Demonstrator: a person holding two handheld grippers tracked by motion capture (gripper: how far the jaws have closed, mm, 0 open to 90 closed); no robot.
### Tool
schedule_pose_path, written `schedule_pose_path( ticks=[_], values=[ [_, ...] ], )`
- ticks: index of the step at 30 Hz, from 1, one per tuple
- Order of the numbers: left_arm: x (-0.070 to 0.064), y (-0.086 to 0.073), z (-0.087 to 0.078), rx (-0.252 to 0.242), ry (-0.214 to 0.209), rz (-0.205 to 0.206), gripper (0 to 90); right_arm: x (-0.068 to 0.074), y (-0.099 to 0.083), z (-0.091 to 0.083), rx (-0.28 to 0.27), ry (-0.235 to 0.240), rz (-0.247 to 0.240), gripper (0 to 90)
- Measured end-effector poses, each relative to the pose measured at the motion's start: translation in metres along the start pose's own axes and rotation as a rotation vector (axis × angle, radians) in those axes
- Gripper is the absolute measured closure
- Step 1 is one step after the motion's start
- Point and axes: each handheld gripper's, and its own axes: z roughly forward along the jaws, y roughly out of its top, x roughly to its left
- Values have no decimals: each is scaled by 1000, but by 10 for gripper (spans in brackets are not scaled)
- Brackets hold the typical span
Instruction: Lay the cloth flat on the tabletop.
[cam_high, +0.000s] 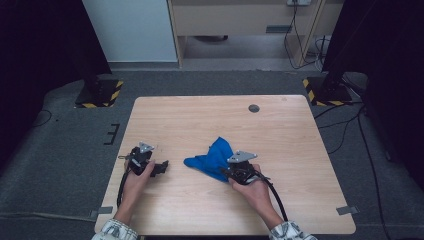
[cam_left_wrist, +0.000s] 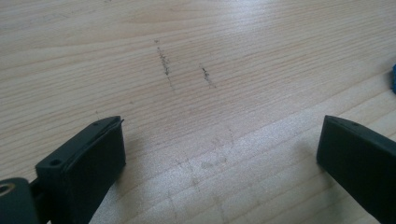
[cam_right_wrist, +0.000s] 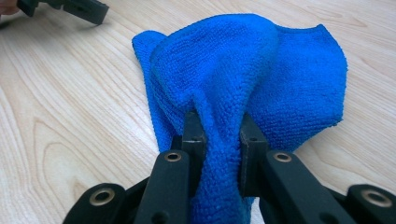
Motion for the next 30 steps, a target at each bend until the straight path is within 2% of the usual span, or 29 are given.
schedule_pose_path(
  ticks=[7, 13, 16, 19, 24, 30],
  values=[
    [0, 0, 0, 0, 0, 0, 5, 6, -2, -1, 9, 21, -9, 745],
    [0, 0, 0, 0, 0, 0, 5, 9, -1, -4, 35, 24, -17, 461],
    [-1, 0, 0, -1, 0, 0, 8, 9, 0, -8, 30, -10, -26, 338],
    [-1, 0, 0, -1, 0, 0, 8, 9, 2, -13, 24, -24, -20, 253],
    [-1, 0, 0, -1, 0, 0, 8, 9, 5, -19, 22, -26, -20, 209],
    [-1, 0, 0, -1, -1, 0, 8, 4, 11, -26, 10, -25, -17, 231]
  ],
)
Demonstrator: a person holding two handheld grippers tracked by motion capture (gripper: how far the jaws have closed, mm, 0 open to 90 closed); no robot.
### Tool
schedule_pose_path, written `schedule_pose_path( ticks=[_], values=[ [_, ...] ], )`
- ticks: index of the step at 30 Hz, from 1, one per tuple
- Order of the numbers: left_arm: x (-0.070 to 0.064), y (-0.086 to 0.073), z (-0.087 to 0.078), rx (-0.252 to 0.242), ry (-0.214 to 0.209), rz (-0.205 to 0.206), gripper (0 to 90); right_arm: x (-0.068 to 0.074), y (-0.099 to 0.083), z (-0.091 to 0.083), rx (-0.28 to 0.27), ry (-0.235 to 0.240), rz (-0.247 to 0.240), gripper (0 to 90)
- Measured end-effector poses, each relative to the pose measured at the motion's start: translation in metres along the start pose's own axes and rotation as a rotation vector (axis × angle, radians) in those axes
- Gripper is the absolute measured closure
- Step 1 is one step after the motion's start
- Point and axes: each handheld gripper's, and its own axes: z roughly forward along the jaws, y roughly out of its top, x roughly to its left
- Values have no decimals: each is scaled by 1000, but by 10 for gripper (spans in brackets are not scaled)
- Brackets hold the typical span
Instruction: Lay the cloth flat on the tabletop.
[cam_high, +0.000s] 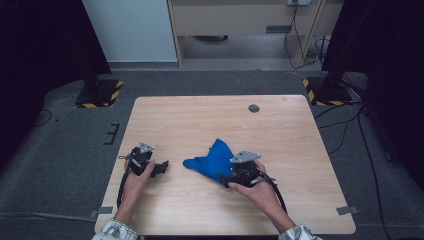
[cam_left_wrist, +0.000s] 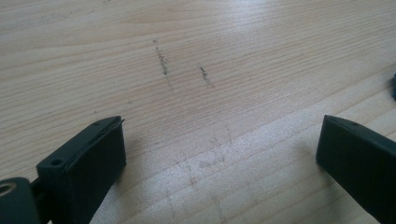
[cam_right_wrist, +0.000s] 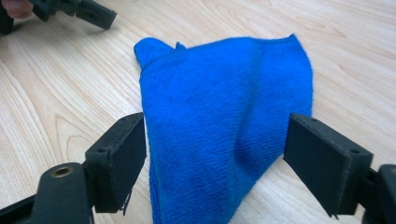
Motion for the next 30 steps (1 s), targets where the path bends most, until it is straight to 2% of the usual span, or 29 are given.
schedule_pose_path(
  ticks=[4, 10, 20, 28, 30],
  values=[
    [0, 0, 0, 1, 0, 1, 8, -8, 6, -1, -1, -10, 8, 295],
    [0, 0, 0, 0, 0, 2, 8, -23, 20, 4, -1, -28, -13, 426],
    [-1, 0, 0, 1, -3, 5, 8, -51, 44, 32, 8, -64, 5, 604],
    [-1, 0, 0, 1, -4, 6, 8, -67, 46, 55, 53, -85, 12, 698],
    [-1, 0, 0, 1, -4, 7, 8, -71, 45, 58, 53, -78, 36, 705]
  ],
)
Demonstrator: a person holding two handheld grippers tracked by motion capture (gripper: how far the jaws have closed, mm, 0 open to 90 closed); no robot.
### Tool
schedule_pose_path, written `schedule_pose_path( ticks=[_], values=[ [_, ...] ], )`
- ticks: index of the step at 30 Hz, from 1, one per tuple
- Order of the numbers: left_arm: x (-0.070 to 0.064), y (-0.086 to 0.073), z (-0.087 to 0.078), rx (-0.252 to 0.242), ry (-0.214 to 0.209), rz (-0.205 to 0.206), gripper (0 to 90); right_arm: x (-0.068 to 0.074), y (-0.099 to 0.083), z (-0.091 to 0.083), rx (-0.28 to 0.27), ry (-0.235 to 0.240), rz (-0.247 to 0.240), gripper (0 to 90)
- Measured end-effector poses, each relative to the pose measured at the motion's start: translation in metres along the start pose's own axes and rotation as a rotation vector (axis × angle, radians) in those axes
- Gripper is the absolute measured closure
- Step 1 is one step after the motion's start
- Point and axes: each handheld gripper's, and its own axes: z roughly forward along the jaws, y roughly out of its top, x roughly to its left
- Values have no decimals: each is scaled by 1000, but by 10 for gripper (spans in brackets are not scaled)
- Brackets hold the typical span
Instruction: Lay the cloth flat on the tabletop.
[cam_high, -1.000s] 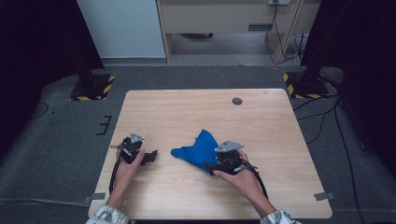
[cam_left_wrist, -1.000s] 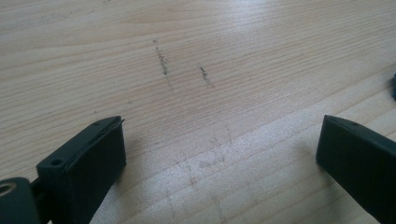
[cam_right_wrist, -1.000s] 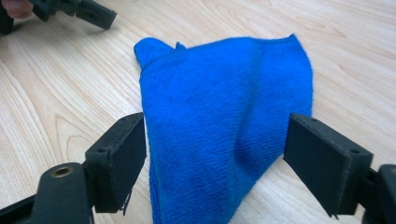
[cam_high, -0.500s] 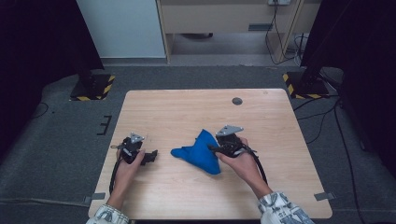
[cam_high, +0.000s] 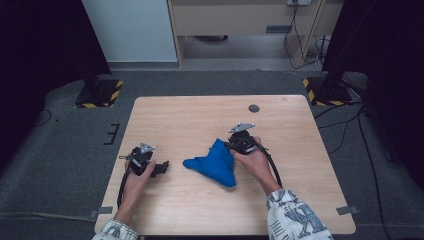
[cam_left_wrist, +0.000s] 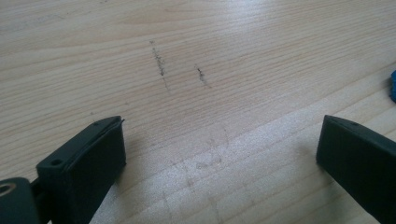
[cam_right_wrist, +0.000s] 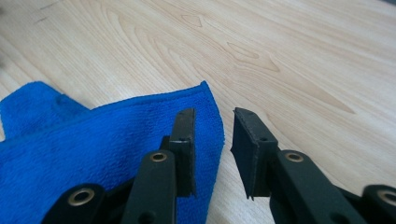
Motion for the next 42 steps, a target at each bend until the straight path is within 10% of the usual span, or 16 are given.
schedule_pose_path(
  ticks=[14, 21, 32, 42],
  values=[
    [-1, 0, 0, -1, -4, 1, 7, -11, 5, 29, 3, 49, 97, 476],
    [-1, 1, 1, 0, -5, 4, 7, 4, 15, 46, 77, 25, 22, 367],
    [-2, 1, 1, -1, -6, 5, 9, 11, 9, 52, 122, 62, -15, 841],
    [-16, 9, -2, 3, -40, 42, 109, 5, -1, 7, -33, 115, 20, 861]
  ],
)
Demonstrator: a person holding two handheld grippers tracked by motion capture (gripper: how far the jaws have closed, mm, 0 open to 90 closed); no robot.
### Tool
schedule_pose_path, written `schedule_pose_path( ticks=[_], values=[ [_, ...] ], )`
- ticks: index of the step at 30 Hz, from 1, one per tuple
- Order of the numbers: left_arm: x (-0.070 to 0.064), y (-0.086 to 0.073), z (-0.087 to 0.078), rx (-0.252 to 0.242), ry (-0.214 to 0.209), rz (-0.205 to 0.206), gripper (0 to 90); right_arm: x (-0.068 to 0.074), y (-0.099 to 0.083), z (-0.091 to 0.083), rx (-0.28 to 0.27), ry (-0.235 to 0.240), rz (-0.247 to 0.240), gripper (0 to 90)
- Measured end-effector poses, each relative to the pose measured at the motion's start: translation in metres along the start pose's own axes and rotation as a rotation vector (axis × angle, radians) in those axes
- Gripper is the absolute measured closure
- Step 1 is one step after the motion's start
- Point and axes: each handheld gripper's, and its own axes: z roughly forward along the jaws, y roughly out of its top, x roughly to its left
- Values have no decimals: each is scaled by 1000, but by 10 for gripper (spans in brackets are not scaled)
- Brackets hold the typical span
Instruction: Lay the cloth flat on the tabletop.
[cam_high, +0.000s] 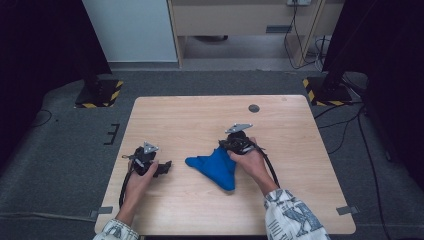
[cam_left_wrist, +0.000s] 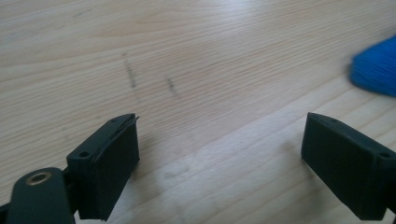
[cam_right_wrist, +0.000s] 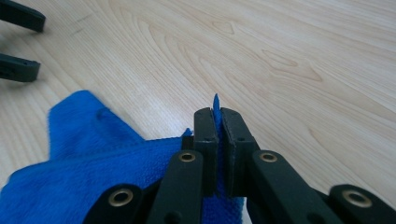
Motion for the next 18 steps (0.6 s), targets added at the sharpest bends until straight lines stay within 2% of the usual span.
schedule_pose_path(
  ticks=[3, 7, 9, 15, 18],
  values=[
    [-9, 9, -3, -25, -22, 12, 133, -3, -5, -9, -6, -3, 3, 861],
    [-22, 24, -8, -80, -106, -6, 140, -7, -7, -14, -10, 0, 11, 861],
    [-28, 30, -8, -97, -125, 1, 148, -9, -6, -14, -15, 3, 7, 861],
    [-43, 45, 4, -103, -197, 18, 202, -8, -8, -10, -9, 4, 5, 863],
    [-53, 50, 12, -95, -232, 44, 247, -8, -8, -9, -10, 6, 8, 863]
  ],
)
